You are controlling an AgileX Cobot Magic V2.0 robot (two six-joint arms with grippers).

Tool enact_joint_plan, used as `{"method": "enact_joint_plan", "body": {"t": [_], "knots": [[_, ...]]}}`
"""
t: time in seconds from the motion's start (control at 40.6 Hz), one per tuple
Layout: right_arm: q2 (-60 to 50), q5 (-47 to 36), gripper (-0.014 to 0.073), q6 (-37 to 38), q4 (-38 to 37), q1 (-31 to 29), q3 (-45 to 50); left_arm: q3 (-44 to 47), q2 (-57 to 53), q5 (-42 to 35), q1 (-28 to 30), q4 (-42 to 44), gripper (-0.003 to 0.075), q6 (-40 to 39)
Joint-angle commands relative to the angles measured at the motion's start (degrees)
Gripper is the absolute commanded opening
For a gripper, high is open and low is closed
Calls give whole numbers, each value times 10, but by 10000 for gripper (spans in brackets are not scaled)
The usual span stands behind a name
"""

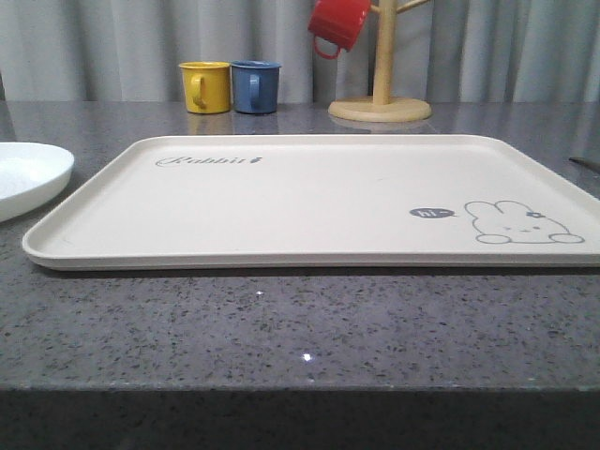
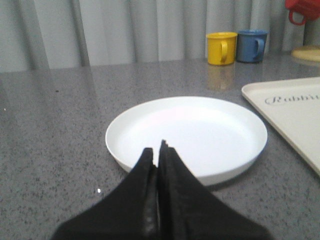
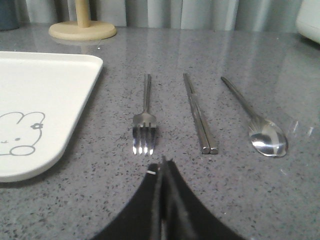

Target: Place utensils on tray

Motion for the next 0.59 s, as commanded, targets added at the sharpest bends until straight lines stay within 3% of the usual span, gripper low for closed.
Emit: {"method": "enact_joint_plan", "body": {"t": [0.0,0.123,0.197,0.296,0.394,0.493,0.567], "knots": [[-10,-50,-113,-2,-2,-1,-40,1,-12,-104,1,-14,-18,-1],[-10,-36,-113,-2,-5,-1,-103,-13,-12,-210,1,-14,-18,-1],[-3,-11,-112,-2,-5,-1,-157,-53,-11,-207,1,-14,-18,-1],[38,55,-112,-2,-5,-1,-231,-129,15,-154,1,-9,-18,-1],[109,113,-112,-2,-5,-1,-299,-214,73,-34,1,11,-18,-1],[180,123,-112,-2,-5,-1,-339,-288,159,71,1,26,-18,-1],[220,120,-112,-2,-5,-1,-352,-324,215,105,1,34,-18,-1]]}}
